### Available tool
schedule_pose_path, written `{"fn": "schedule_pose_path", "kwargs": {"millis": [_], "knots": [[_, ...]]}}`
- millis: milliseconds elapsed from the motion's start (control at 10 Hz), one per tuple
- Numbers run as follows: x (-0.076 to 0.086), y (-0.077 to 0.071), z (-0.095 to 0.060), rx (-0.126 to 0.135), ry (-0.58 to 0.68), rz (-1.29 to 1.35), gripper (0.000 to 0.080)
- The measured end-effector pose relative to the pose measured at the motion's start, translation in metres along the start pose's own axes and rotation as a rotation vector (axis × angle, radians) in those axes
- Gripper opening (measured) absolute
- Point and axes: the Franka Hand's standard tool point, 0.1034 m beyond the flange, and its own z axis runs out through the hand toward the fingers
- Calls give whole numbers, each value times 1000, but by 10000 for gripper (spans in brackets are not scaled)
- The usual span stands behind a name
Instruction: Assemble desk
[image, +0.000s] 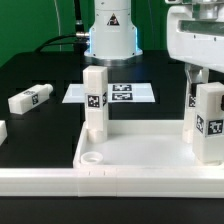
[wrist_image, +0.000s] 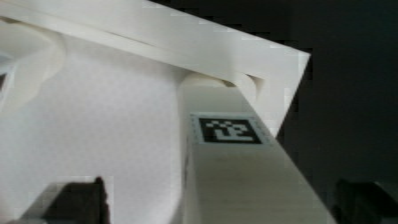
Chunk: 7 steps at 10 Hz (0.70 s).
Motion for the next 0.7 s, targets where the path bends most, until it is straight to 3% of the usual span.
{"fn": "schedule_pose_path", "kwargs": {"millis": [700], "knots": [[1,-4,-2,-8,11,-599,649]]}}
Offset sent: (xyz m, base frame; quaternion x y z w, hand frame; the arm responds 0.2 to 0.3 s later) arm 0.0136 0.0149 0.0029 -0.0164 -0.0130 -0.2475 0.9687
